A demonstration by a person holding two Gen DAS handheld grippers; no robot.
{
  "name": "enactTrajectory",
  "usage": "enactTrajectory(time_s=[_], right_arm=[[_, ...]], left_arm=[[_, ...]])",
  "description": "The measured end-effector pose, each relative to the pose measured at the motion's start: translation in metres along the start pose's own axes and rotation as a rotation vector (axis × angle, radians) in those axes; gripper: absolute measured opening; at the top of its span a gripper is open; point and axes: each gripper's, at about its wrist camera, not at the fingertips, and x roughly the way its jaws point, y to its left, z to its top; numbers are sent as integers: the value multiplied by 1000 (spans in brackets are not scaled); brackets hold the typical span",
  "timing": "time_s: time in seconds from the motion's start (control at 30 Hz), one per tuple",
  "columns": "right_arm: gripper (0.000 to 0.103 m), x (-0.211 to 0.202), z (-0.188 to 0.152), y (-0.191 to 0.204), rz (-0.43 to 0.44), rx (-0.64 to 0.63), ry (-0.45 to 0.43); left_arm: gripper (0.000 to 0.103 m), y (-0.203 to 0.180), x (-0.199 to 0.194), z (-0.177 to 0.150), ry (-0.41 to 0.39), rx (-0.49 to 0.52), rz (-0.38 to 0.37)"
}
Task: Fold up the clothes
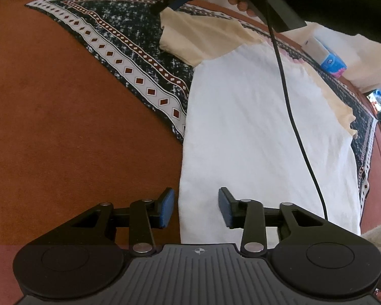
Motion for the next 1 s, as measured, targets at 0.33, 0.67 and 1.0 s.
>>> enactTrajectory(time_s=[0.33,0.67,1.0], right_arm=[[5,-16,-1,-11,2,64,-35],[5,-84,-15,-29,60,161,-184],[5,-153,-105,-80,15,328,-294]], left_arm=[[0,-12,-15,3,-60,35,16],[0,-65,-42,9,-141,129,-76],[0,-128,-36,-1,-113,244,-130]])
